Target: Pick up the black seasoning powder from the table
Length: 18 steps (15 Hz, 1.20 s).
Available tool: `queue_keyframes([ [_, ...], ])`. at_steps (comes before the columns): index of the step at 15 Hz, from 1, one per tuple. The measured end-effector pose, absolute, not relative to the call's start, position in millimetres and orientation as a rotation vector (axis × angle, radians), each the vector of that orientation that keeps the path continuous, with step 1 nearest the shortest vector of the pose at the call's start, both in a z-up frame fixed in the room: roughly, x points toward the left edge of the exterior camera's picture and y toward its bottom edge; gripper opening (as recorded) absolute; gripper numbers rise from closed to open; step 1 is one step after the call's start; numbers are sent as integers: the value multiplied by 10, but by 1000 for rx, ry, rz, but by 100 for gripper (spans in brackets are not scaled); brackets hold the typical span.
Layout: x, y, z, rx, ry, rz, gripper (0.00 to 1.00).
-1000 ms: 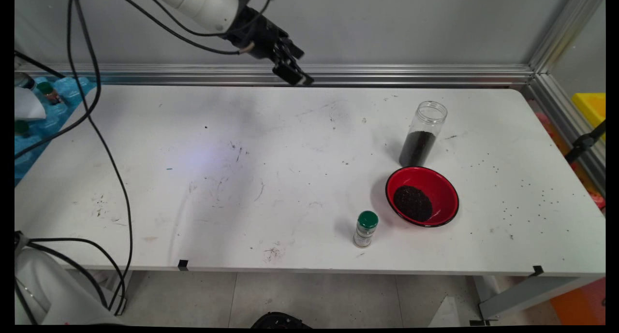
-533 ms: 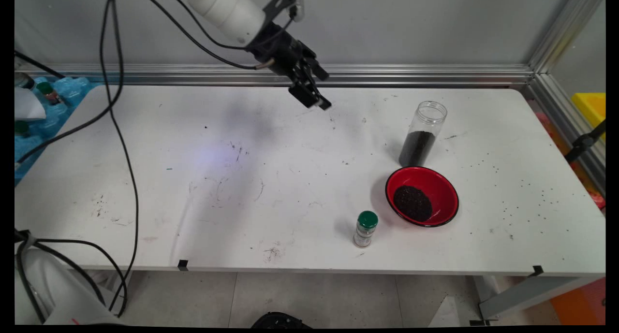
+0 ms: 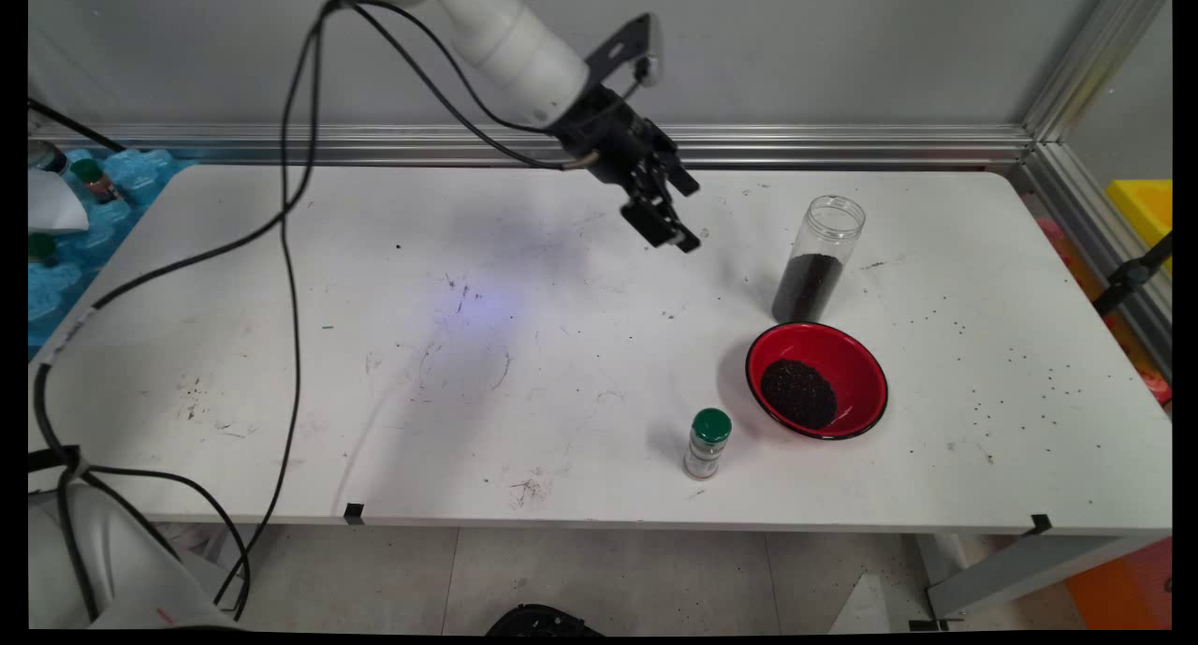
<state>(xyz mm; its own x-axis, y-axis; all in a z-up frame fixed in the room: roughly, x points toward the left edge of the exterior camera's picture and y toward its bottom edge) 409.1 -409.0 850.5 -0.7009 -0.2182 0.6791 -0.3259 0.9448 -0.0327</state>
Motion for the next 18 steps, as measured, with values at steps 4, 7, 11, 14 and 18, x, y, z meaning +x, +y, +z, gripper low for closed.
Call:
queue_keyframes([
  [4, 3795, -4240, 8302, 375, -2364, 173, 100],
  [7, 3601, -4336, 8151, 363, -2365, 156, 100],
  [11, 3374, -4448, 7947, 352, -2369, 133, 100],
  [14, 3199, -4537, 7786, 352, -2370, 122, 100],
  [18, 2993, -4640, 7602, 362, -2369, 110, 100],
])
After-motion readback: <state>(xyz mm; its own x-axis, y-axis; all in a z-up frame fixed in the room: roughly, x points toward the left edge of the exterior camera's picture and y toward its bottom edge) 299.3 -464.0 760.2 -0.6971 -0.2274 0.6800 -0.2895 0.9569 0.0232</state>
